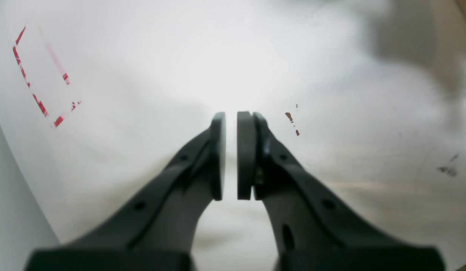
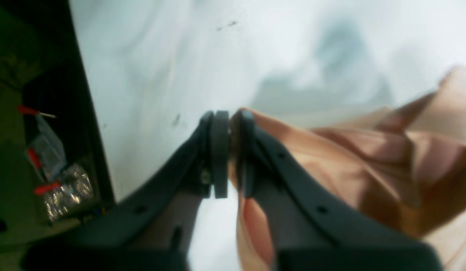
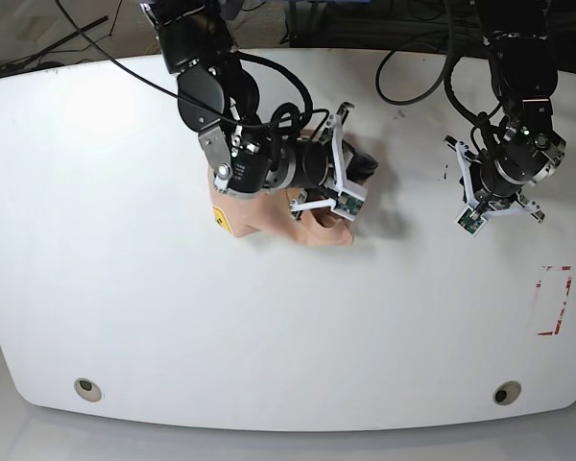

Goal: Fold the T-shirt properly
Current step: 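Flip the bundle over with the right gripper and flatten it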

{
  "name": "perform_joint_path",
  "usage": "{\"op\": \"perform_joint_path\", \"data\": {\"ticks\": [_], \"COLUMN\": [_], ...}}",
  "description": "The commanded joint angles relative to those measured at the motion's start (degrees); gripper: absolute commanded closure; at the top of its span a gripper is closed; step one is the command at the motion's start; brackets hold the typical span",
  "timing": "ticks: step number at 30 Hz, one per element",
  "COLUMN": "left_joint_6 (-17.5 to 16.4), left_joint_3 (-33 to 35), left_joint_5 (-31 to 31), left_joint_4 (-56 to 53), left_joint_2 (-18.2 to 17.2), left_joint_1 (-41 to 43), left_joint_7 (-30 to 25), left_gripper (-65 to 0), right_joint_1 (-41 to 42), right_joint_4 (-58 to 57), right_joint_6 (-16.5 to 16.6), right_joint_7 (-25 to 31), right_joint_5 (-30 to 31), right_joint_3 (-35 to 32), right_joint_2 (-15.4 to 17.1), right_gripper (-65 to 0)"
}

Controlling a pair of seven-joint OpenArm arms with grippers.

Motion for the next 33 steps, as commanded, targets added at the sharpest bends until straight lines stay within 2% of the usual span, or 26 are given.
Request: {"op": "perform_joint_path", "data": {"ticks": [1, 5, 7, 11, 15, 18, 23, 33], "left_joint_6": [0.1, 0.1, 0.1, 0.1, 0.1, 0.1, 0.1, 0.1], "left_joint_3": [-0.27, -0.27, -0.27, -0.27, -0.27, -0.18, -0.01, 0.08], "left_joint_5": [-0.16, -0.16, -0.16, -0.25, -0.25, -0.25, -0.25, -0.34], "left_joint_4": [1.06, 1.06, 1.06, 1.06, 1.06, 1.06, 1.06, 1.06], "left_joint_2": [-0.62, -0.62, -0.62, -0.62, -0.62, -0.62, -0.62, -0.62], "left_joint_1": [-0.16, -0.07, -0.07, -0.07, -0.16, -0.16, -0.07, 0.02], "left_joint_7": [-0.66, -0.66, -0.66, -0.66, -0.66, -0.66, -0.66, -0.66], "left_gripper": [-3.1, -3.1, -3.1, -3.1, -3.1, -3.1, -3.1, -3.1], "right_joint_1": [2.37, 2.72, 2.55, 1.76, 2.55, 3.6, 7.65, 19.16], "right_joint_4": [-0.97, 1.32, 3.95, 6.85, 6.85, 4.57, -4.31, -33.41], "right_joint_6": [0.19, 0.19, 0.19, 0.19, 0.19, 0.19, 0.19, 0.19], "right_joint_7": [1.69, 1.69, 1.69, 1.69, 1.69, 1.69, 2.48, 21.38], "right_joint_5": [1.38, 1.91, 1.82, 1.99, 1.91, 1.91, 1.38, 1.29], "right_joint_3": [0.03, 0.64, 2.93, 9.08, 14.36, 14.62, 14.44, 10.14], "right_joint_2": [-1.85, -1.85, -1.41, 0.62, 2.81, 3.96, 3.43, 3.25], "right_gripper": [-15.1, -35.7, -41.7, -41.4, -35.4, -33.0, -36.1, -35.7]}}
